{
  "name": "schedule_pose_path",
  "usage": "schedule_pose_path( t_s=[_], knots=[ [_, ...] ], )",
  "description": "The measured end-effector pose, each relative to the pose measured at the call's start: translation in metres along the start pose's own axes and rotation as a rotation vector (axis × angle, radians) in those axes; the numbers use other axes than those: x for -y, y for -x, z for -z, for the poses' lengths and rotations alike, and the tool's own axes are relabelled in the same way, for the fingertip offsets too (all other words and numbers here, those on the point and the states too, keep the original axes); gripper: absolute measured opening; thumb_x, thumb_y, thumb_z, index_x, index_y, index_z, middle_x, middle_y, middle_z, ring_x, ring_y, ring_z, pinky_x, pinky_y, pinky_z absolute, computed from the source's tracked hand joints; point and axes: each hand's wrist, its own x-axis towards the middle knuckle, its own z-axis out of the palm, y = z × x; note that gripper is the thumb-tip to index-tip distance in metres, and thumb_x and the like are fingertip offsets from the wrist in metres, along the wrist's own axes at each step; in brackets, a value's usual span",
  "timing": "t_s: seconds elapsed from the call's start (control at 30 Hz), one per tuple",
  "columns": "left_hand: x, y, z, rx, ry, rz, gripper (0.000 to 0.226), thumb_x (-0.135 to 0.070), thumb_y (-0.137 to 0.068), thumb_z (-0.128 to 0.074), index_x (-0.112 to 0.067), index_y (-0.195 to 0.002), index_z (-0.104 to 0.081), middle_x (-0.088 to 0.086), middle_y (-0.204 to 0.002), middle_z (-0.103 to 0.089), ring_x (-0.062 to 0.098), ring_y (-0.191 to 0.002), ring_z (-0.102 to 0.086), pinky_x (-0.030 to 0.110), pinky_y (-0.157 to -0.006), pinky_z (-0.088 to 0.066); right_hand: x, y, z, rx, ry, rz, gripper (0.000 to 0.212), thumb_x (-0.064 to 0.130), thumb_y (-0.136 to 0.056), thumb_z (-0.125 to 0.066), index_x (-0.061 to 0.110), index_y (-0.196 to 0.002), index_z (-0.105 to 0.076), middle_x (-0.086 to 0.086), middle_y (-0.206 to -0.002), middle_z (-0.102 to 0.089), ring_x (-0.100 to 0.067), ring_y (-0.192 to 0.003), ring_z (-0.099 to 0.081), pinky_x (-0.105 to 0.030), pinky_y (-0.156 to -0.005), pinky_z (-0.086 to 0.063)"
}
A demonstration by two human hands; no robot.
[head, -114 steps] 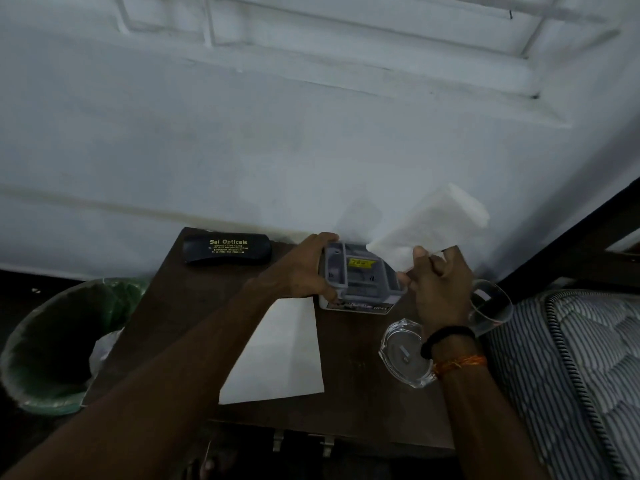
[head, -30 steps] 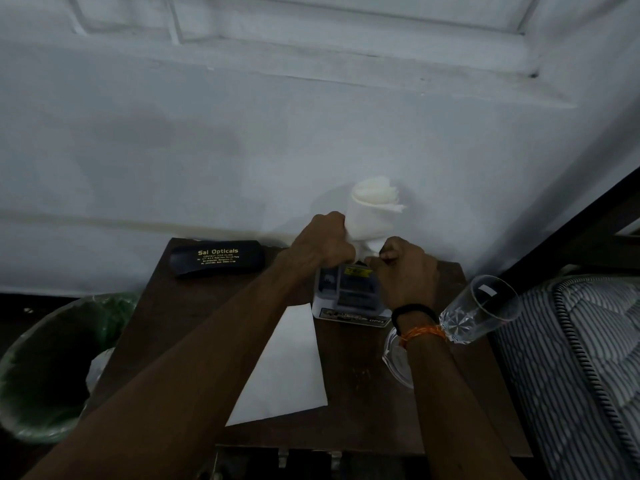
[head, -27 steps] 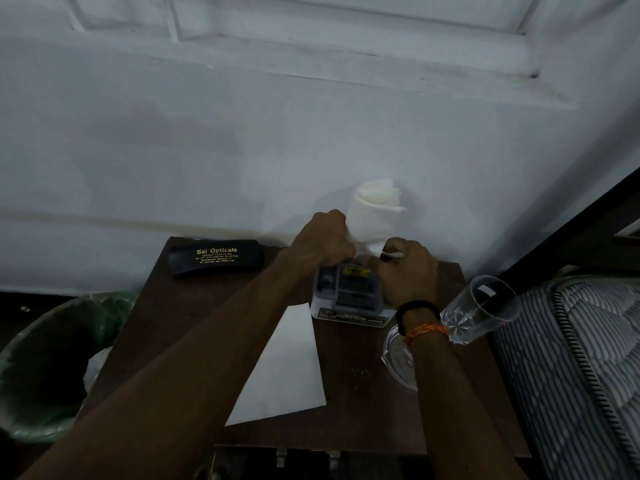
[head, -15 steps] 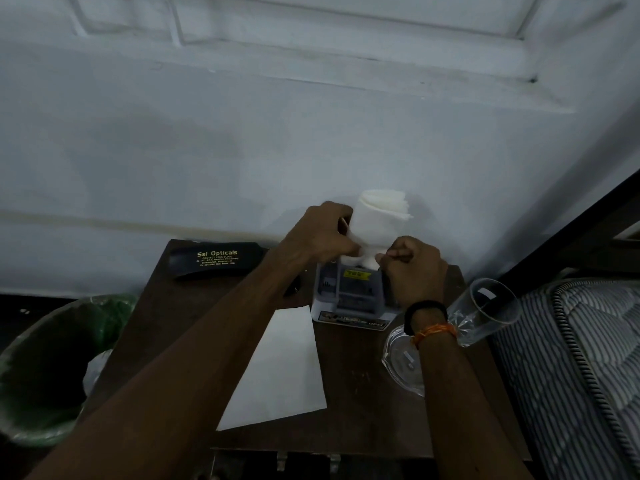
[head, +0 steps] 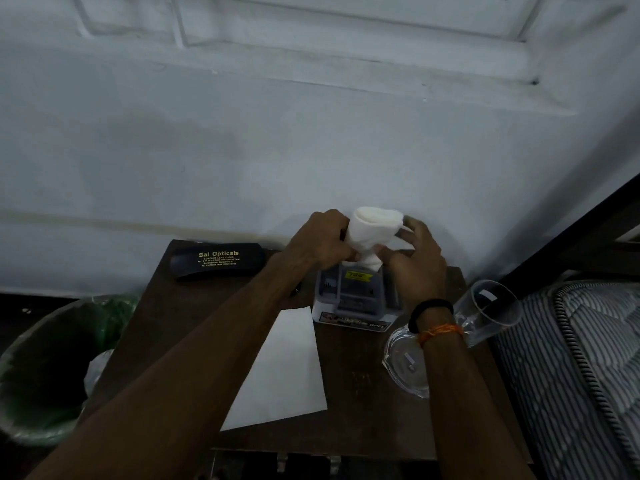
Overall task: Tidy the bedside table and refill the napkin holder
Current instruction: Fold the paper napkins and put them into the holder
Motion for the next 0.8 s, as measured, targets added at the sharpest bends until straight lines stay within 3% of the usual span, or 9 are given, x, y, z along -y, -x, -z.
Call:
schedule_pose_path(
  t_s=[0.1,0.2,0.33,0.47,0.57,0.67,0.8],
  knots=[
    [0.002,-0.001,0.002,0.05,0.035,0.014,0.045,-0.02,-0.076,-0.079,-0.008,-0.117,-0.066,0.009,-0.111,-0.071,0.017,-0.091,-0.062,0.025,-0.074,-0.048,0.0,-0.001,0.0,0.095,-0.09,0.026,0.067,0.011,-0.08,-0.075,0.024,-0.138,-0.045,0.005,-0.129,-0.061,-0.017,-0.096,-0.065,-0.028,-0.083,-0.054],
    [0.0,-0.001,0.001,0.064,0.022,0.024,0.049,-0.019,-0.08,-0.075,-0.007,-0.124,-0.058,0.011,-0.119,-0.066,0.023,-0.101,-0.061,0.032,-0.082,-0.051,-0.002,0.0,-0.002,0.157,0.08,0.104,0.04,0.014,-0.082,-0.073,0.018,-0.12,-0.062,0.002,-0.109,-0.068,-0.017,-0.093,-0.065,-0.027,-0.081,-0.053],
    [-0.004,-0.001,0.001,0.044,0.018,-0.008,0.042,-0.011,-0.084,-0.067,-0.006,-0.125,-0.059,0.014,-0.121,-0.066,0.029,-0.108,-0.061,0.037,-0.088,-0.052,-0.01,-0.001,-0.003,0.141,0.312,0.128,0.025,0.018,-0.081,-0.075,0.009,-0.104,-0.071,-0.012,-0.1,-0.073,-0.028,-0.092,-0.066,-0.029,-0.08,-0.049],
    [-0.003,-0.001,-0.001,0.032,0.008,-0.036,0.044,-0.012,-0.084,-0.066,-0.009,-0.127,-0.058,0.012,-0.122,-0.065,0.028,-0.109,-0.061,0.029,-0.081,-0.047,-0.012,-0.002,-0.006,0.072,0.39,0.153,0.024,0.019,-0.08,-0.076,0.006,-0.099,-0.071,-0.014,-0.099,-0.073,-0.033,-0.093,-0.066,-0.033,-0.08,-0.049],
    [-0.004,0.001,-0.003,0.028,-0.003,-0.034,0.05,-0.022,-0.075,-0.063,-0.007,-0.123,-0.06,0.014,-0.118,-0.066,0.031,-0.105,-0.062,0.033,-0.08,-0.051,-0.012,0.002,-0.01,0.046,0.443,0.176,0.022,0.02,-0.081,-0.075,0.005,-0.097,-0.07,-0.015,-0.097,-0.072,-0.034,-0.091,-0.066,-0.029,-0.075,-0.045],
    [-0.004,0.002,-0.006,0.0,0.01,-0.006,0.056,-0.029,-0.071,-0.067,-0.005,-0.121,-0.063,0.015,-0.119,-0.066,0.03,-0.106,-0.062,0.035,-0.085,-0.051,-0.009,0.003,-0.01,0.022,0.36,0.167,0.023,0.023,-0.078,-0.077,0.007,-0.093,-0.07,-0.009,-0.089,-0.072,-0.025,-0.083,-0.065,-0.019,-0.066,-0.044],
    [0.001,0.0,-0.009,-0.051,0.012,-0.016,0.048,-0.018,-0.075,-0.078,-0.005,-0.119,-0.066,0.012,-0.117,-0.068,0.028,-0.105,-0.064,0.034,-0.086,-0.052,0.001,-0.001,0.0,-0.059,0.11,0.113,0.027,0.027,-0.076,-0.08,0.017,-0.099,-0.069,0.005,-0.083,-0.068,-0.003,-0.07,-0.061,-0.009,-0.061,-0.04]
  ],
)
